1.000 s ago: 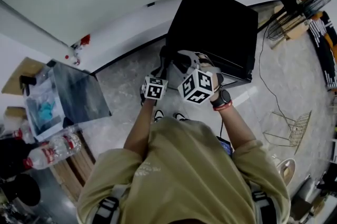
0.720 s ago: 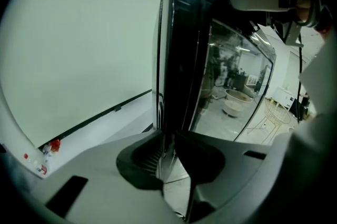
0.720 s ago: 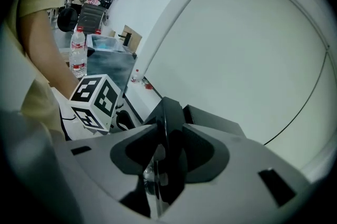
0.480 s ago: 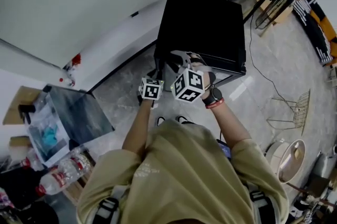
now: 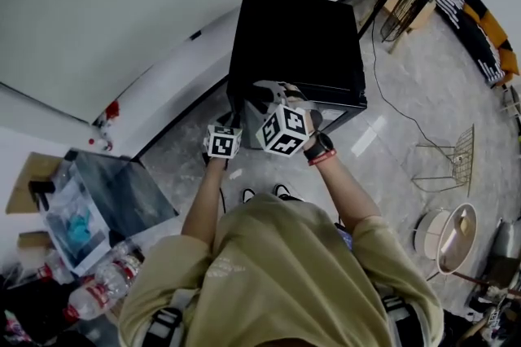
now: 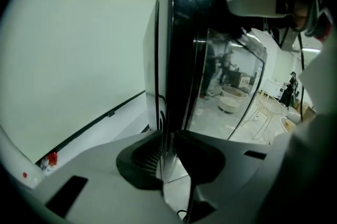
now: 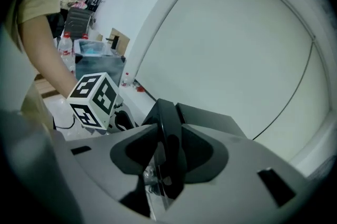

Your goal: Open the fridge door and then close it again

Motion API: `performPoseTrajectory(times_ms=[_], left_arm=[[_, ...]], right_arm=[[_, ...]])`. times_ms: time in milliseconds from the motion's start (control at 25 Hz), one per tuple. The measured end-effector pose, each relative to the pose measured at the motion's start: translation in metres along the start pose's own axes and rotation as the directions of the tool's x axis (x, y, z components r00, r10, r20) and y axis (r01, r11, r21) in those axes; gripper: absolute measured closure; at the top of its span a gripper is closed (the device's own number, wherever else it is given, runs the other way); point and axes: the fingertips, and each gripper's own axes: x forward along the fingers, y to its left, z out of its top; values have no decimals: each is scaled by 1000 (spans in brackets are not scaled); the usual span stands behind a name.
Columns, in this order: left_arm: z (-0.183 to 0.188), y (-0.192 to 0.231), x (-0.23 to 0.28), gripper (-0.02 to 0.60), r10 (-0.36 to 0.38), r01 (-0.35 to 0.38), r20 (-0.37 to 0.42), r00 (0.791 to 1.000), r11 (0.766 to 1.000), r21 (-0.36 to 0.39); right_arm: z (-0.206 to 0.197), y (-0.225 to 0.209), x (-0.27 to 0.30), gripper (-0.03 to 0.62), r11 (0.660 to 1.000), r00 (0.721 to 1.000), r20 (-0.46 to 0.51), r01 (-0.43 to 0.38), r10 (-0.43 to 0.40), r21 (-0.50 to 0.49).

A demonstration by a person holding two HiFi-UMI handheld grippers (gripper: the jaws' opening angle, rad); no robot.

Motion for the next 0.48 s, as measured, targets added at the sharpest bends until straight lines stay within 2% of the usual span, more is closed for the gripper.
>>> performPoseTrajectory(times_ms=[80,160,360,480], left_arm=[[17,-4,-17,495,-5,6,52,999,1000,-14],[37,-8,-35,495,-4,5,107,994,1000,-10],[85,-11,-78,495,12,-12,239,971,1000,-2],[111,-22,-101,495,-3,0,301,954,1000,12]], right_arm=[[-2,-8,-14,439,993,999,40,25,-30,112],[-8,-20,-31,447,971,995,65,59,-76,233],[-26,-47,-70,454,883,976,89,139,-199,448],[-35,-59,-92,467,815,956,93,183,-278,550]])
